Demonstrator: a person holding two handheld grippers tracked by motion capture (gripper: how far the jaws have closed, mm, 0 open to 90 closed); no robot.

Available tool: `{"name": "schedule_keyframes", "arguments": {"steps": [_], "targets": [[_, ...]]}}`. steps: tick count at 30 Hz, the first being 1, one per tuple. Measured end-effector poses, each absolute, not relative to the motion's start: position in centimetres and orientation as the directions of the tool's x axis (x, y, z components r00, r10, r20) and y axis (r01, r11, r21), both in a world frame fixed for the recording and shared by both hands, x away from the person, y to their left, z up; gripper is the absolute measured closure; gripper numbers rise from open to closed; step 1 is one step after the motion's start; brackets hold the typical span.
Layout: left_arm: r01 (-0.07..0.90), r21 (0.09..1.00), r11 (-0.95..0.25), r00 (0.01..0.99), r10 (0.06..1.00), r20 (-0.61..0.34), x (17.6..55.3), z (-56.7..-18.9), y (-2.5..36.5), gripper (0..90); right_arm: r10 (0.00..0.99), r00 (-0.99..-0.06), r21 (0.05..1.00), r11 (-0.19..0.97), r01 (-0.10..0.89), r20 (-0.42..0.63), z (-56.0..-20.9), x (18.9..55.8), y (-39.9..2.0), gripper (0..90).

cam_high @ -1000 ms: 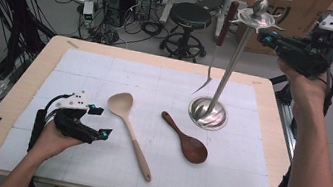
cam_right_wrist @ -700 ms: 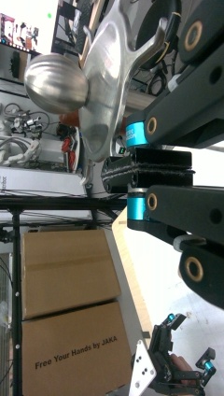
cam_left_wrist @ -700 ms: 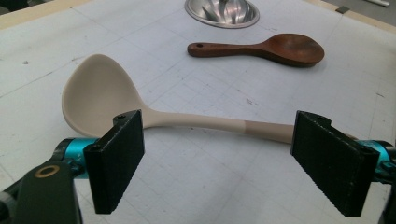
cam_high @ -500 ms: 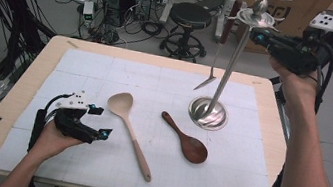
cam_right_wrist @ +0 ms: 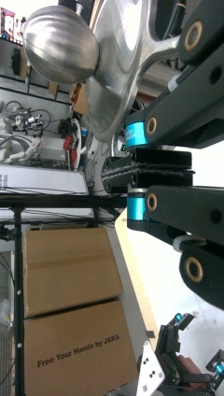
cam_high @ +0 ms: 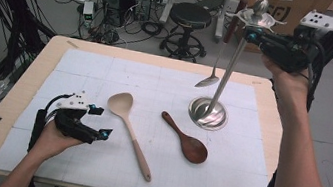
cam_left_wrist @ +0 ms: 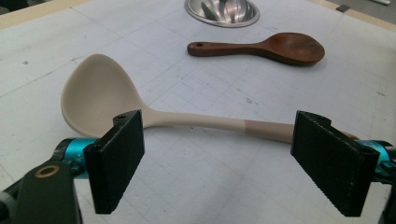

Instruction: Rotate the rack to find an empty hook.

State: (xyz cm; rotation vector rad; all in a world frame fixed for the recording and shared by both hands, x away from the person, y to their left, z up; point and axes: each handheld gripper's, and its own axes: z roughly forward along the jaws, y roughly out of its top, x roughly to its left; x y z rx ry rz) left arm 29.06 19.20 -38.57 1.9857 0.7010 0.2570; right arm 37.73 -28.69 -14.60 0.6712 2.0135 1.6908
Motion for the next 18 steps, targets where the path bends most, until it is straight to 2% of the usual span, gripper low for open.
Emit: {"name": "schedule_keyframes", "arguments": {"steps": [18], "targets": [[0.365, 0.86, -0.357, 0.812, 0.573, -0.106, 29.07, -38.54, 19.29, 18.3, 0.605, -0.796, 0.986, 0.14, 0.087, -0.016, -14.74, 37.89, -28.09, 90.0]]}}
